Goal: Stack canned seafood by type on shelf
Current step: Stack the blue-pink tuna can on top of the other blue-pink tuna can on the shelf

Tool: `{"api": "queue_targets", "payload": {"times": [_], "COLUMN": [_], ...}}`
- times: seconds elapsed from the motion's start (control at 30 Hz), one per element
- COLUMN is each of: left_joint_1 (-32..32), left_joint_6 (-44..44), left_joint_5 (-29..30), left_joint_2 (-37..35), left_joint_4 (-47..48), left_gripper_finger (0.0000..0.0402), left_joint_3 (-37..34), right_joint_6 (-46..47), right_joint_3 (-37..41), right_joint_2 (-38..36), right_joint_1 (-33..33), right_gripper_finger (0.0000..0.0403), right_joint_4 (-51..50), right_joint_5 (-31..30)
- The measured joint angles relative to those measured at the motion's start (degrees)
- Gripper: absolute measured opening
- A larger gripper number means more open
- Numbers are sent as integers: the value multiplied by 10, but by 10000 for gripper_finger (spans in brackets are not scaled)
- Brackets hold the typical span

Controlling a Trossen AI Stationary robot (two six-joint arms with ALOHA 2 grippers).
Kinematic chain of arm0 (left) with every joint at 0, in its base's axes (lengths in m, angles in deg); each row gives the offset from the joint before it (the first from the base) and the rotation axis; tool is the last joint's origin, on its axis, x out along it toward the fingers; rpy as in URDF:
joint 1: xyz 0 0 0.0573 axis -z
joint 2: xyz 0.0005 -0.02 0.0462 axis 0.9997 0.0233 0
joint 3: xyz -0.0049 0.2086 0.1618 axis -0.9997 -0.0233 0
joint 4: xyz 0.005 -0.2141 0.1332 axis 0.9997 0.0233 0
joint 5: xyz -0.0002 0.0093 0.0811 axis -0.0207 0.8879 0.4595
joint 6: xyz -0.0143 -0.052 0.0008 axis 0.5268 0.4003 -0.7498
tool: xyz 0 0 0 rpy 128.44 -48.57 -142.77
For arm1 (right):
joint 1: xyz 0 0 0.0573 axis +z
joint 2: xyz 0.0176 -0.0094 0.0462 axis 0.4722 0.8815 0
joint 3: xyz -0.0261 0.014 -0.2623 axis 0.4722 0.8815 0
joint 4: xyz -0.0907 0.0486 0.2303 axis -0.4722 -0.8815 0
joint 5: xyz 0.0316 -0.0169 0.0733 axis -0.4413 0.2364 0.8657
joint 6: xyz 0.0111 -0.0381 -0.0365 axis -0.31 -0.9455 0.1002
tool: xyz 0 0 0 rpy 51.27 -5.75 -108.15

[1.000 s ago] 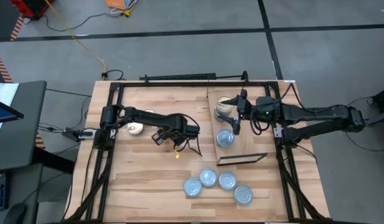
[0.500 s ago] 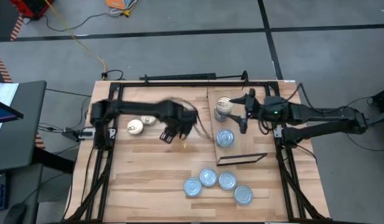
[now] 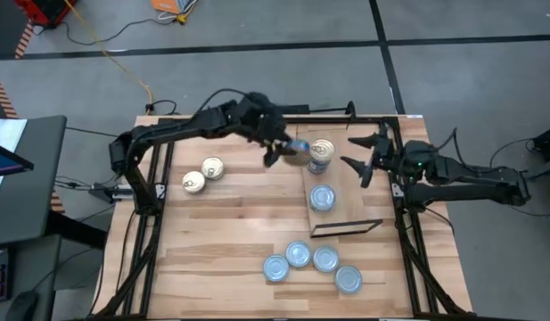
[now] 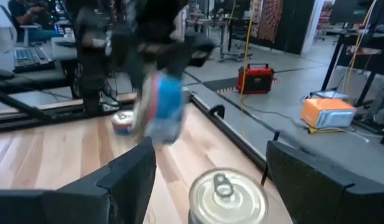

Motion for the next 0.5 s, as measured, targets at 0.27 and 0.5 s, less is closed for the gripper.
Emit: {"api": "queue_targets", "payload": {"times": [0.27,0.5], "left_joint_1": [-31,-30], "left_joint_6": [213,309], "left_joint_5": [-67,-74], "left_joint_2": [70,128], "left_joint_4": [-183,-259], "left_gripper_finger": [181,186], "left_joint_3": [0,11], "right_joint_6": [-2,-8], "right_joint_3": [4,4], "right_joint_2": [-19,-24], "right_joint_1": [0,0], "right_gripper_finger": [326,326], "right_joint_4": [-5,-7], "right_joint_5": [1,1]}}
